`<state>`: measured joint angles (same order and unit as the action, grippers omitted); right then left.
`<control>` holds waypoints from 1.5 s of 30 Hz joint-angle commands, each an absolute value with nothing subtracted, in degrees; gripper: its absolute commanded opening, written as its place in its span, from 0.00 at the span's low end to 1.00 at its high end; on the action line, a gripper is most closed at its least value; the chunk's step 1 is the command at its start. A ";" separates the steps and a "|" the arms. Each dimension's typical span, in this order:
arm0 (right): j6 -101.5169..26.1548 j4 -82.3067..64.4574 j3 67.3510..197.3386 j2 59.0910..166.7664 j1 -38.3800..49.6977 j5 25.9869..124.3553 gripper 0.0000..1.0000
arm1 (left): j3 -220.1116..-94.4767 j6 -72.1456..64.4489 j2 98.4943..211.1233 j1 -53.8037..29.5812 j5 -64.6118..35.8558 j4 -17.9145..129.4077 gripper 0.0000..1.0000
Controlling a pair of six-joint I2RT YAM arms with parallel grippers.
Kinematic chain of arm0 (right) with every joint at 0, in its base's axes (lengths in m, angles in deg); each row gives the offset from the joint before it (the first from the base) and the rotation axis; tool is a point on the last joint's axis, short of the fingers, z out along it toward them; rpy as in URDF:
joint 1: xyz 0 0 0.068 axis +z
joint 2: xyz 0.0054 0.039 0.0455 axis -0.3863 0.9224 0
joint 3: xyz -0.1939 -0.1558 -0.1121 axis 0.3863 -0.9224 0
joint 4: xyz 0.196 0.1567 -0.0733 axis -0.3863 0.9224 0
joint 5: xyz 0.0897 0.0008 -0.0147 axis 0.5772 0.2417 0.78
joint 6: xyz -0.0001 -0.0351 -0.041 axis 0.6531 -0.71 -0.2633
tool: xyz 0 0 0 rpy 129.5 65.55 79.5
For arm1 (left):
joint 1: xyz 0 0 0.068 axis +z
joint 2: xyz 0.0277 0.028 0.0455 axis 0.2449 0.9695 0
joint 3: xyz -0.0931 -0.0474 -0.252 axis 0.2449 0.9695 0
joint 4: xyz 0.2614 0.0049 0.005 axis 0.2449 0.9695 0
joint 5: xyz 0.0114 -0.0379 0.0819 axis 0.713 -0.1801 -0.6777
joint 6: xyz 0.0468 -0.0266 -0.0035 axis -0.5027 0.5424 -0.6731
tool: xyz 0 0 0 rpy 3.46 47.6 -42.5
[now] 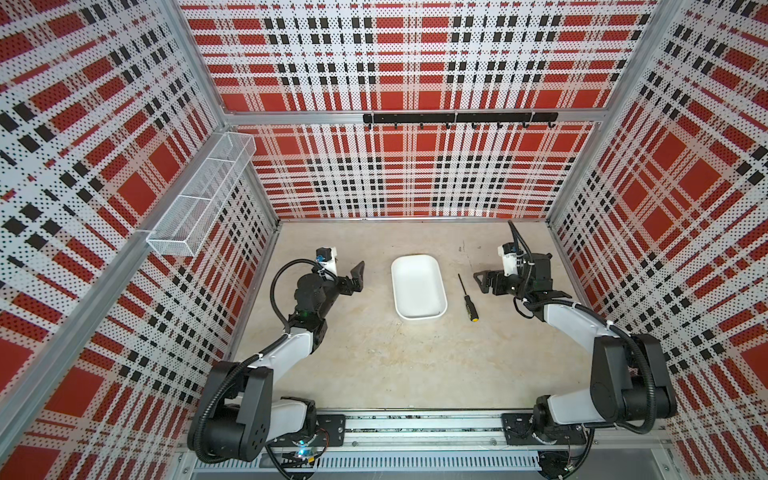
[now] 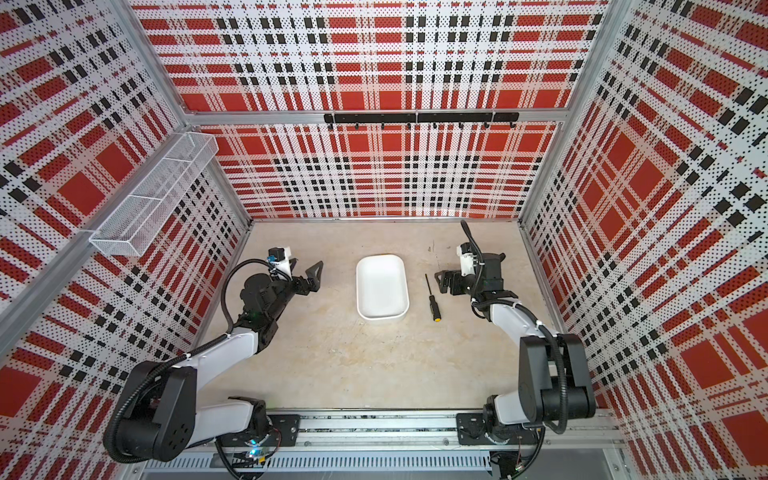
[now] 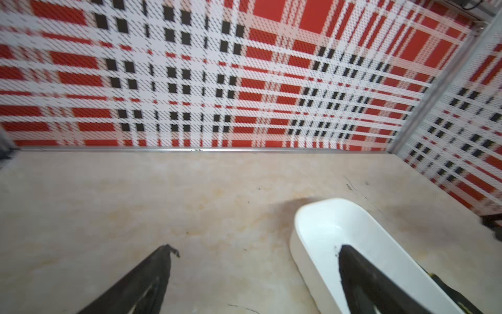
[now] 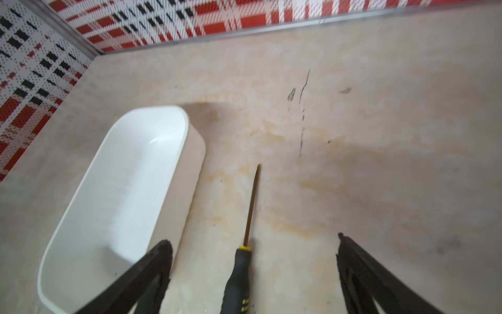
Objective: Put the screwdriver in the bin
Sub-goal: 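Lower the right gripper and close it on the screwdriver handle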
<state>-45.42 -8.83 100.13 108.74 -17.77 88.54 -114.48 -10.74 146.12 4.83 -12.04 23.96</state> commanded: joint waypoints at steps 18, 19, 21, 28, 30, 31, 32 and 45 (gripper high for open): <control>-41.63 -0.26 99.25 115.61 -7.59 78.59 0.87 | -113.87 -3.35 150.95 0.47 4.96 30.19 0.98; -41.50 -0.17 99.29 115.93 -7.49 77.84 0.86 | -113.71 -3.11 151.23 0.47 5.39 29.55 0.98; -41.41 0.05 99.59 116.51 -7.36 76.47 0.83 | -113.68 -2.66 151.88 0.47 6.16 28.97 0.98; -41.73 2.17 101.64 118.86 -5.56 72.69 0.76 | -113.95 -3.45 154.70 0.91 9.55 29.40 0.98; -41.82 2.97 102.43 119.78 -5.09 71.84 0.73 | -114.14 -3.35 155.73 0.99 10.39 29.38 0.98; -41.93 3.25 102.75 120.08 -4.80 71.48 0.71 | -114.22 -3.23 155.99 0.95 10.51 29.41 0.98; -41.93 3.39 102.95 120.34 -4.58 71.04 0.70 | -114.20 -3.31 156.12 0.97 10.33 29.39 0.98; -42.11 6.68 105.71 122.33 -2.96 68.21 0.47 | -115.08 -3.09 156.93 1.19 11.33 31.71 0.98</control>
